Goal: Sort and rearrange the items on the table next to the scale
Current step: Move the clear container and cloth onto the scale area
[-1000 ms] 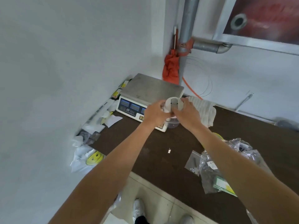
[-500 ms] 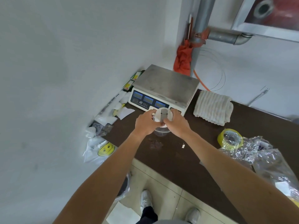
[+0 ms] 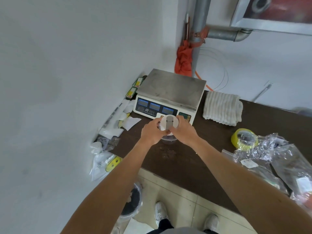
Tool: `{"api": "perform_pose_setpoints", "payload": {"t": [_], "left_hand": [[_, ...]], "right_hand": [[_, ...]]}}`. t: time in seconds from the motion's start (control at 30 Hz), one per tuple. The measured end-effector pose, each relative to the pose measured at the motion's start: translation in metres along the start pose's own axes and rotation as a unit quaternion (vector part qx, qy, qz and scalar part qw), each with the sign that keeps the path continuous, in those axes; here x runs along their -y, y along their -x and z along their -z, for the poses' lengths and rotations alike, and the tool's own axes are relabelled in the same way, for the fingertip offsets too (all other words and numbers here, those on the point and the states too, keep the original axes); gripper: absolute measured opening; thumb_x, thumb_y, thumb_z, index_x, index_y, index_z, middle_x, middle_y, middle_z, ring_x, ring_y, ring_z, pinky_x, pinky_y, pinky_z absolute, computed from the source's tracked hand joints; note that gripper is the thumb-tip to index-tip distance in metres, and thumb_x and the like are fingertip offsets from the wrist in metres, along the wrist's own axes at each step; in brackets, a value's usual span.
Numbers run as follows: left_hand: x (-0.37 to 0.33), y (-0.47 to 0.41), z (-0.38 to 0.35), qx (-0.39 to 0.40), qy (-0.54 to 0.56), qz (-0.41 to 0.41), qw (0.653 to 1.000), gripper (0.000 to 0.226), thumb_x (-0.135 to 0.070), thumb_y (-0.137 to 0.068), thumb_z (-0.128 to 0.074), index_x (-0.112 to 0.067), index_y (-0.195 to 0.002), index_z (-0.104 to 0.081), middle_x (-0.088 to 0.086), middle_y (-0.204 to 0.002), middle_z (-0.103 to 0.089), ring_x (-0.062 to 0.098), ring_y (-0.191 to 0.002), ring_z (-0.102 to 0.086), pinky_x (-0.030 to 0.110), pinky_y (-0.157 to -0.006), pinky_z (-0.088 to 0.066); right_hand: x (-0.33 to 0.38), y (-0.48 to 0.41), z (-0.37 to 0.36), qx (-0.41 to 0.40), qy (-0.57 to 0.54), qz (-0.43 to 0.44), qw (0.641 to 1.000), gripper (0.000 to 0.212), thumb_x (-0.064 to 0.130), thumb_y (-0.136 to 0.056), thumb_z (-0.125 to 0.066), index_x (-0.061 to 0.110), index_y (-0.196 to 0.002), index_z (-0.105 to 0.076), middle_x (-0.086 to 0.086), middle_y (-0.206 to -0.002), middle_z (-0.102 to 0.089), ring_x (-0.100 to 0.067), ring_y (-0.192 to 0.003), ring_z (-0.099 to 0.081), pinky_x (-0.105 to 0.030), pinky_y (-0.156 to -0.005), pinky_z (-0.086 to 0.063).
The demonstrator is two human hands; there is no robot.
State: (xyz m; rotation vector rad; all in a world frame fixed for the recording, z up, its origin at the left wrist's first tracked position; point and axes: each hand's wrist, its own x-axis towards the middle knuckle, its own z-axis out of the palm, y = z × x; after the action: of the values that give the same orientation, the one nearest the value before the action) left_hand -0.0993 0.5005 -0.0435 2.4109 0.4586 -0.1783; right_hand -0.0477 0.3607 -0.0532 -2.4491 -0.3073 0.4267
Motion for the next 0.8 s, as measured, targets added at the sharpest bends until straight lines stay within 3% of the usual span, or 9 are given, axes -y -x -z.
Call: {"api": "perform_pose_setpoints", "payload": {"t": [0.17, 0.33, 0.5, 0.57, 0.67, 0.8], "left_hand": [[0.002, -0.001, 0.004, 0.03, 0.006, -0.018, 0.999, 0.072, -0.046, -0.085, -0.076, -0.023, -0.145, -0.047, 0.0, -0.136, -0.063, 0.024, -0.124, -0.059, 0.042, -0.104, -0.047], [-0.005, -0.002, 0.009, 0.062, 0.008, -0.034, 0.997, 0.071, -0.045, -0.085, -0.077, -0.022, -0.144, -0.045, 0.001, -0.134, -0.062, 0.023, -0.117, -0.059, 0.036, -0.095, -0.047], [-0.014, -0.013, 0.01, 0.098, 0.048, -0.003, 0.994, 0.069, -0.044, -0.074, -0.086, -0.023, -0.13, -0.051, -0.002, -0.122, -0.064, 0.018, -0.105, -0.06, 0.035, -0.088, -0.051], [-0.02, -0.015, 0.011, 0.093, 0.041, 0.007, 0.995, 0.076, -0.041, -0.075, -0.086, -0.019, -0.137, -0.048, 0.002, -0.127, -0.062, 0.022, -0.11, -0.06, 0.038, -0.093, -0.052], [-0.035, -0.017, 0.011, 0.051, 0.035, 0.009, 0.998, 0.089, -0.038, -0.08, -0.082, -0.017, -0.153, -0.035, 0.005, -0.149, -0.049, 0.028, -0.133, -0.049, 0.043, -0.108, -0.043], [-0.068, -0.022, 0.009, 0.002, 0.044, -0.037, 0.998, 0.077, -0.037, -0.087, -0.074, -0.019, -0.152, -0.039, 0.004, -0.155, -0.044, 0.025, -0.14, -0.044, 0.041, -0.11, -0.039]], "right_hand": [[0.002, 0.002, -0.003, 0.0, -0.013, -0.022, 1.0, 0.06, 0.04, -0.094, -0.06, 0.019, -0.144, -0.034, -0.006, -0.132, -0.055, -0.026, -0.114, -0.058, -0.041, -0.095, -0.048], [0.001, 0.008, 0.002, 0.003, -0.029, -0.021, 0.999, 0.06, 0.033, -0.094, -0.058, 0.02, -0.147, -0.034, -0.005, -0.135, -0.054, -0.025, -0.111, -0.059, -0.033, -0.082, -0.046], [-0.005, 0.014, 0.013, 0.036, -0.054, -0.004, 0.998, 0.058, 0.032, -0.094, -0.058, 0.023, -0.147, -0.035, -0.003, -0.141, -0.051, -0.023, -0.12, -0.055, -0.036, -0.094, -0.045], [-0.008, 0.015, 0.021, 0.045, -0.055, 0.005, 0.997, 0.059, 0.035, -0.095, -0.058, 0.023, -0.148, -0.034, -0.004, -0.143, -0.049, -0.024, -0.121, -0.054, -0.036, -0.094, -0.045], [-0.015, 0.016, 0.032, 0.047, -0.055, 0.004, 0.997, 0.066, 0.044, -0.096, -0.053, 0.021, -0.153, -0.028, -0.005, -0.152, -0.041, -0.027, -0.13, -0.049, -0.041, -0.102, -0.043], [-0.032, 0.016, 0.054, 0.044, -0.059, -0.001, 0.997, 0.068, 0.044, -0.096, -0.052, 0.021, -0.155, -0.025, -0.004, -0.155, -0.037, -0.029, -0.132, -0.047, -0.041, -0.1, -0.042]]}}
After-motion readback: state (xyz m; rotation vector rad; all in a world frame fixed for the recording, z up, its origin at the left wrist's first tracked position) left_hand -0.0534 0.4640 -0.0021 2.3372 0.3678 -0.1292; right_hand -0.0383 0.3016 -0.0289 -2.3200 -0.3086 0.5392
